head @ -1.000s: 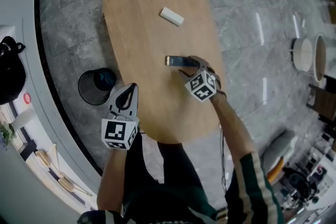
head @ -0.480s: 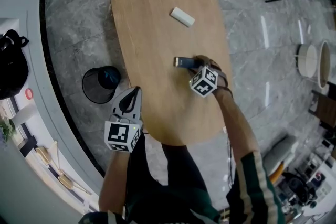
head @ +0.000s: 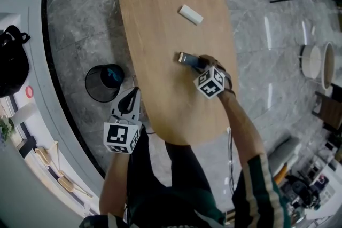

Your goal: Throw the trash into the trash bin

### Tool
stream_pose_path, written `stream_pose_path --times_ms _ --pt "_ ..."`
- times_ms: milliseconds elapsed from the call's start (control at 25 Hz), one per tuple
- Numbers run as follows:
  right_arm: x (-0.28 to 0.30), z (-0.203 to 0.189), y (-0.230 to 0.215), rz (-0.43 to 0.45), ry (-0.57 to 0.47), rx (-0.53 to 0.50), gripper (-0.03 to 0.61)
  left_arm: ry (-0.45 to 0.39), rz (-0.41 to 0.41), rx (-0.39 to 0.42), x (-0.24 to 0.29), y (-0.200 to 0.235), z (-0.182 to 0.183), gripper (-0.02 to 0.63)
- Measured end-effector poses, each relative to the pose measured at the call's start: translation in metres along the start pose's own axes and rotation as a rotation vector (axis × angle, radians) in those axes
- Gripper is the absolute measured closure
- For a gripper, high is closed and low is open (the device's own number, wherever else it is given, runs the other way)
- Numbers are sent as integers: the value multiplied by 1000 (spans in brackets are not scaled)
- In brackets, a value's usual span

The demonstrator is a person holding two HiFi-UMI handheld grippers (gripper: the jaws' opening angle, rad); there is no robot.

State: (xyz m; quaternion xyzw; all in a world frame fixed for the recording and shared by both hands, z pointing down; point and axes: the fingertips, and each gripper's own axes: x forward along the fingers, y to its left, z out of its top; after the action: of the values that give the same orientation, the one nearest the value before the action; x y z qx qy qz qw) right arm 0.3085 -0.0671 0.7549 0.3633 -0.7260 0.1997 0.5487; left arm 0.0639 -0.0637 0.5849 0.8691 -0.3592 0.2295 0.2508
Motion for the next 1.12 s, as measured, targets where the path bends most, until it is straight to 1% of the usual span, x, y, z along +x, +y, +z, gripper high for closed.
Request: stream_pose_path --times_ms 120,320,440,640,880,1120 --pt "-11 25 4 -7 -46 32 376 -10 13 -13 -10 9 -1 612" --pt "-24 79 23 38 -162 185 377 -36 42 -26 -34 33 -1 612" --pt "-28 115 42 63 -220 225 377 -54 70 -33 -53 53 -1 612" --pt "-29 173 84 108 -281 217 379 -74 123 -58 -90 91 -8 612" --pt "-23 237 145 162 -334 195 379 -93 183 -90 -133 139 -27 612" --pt "-9 284 214 227 -346 154 379 -98 226 -122 -170 176 -51 612"
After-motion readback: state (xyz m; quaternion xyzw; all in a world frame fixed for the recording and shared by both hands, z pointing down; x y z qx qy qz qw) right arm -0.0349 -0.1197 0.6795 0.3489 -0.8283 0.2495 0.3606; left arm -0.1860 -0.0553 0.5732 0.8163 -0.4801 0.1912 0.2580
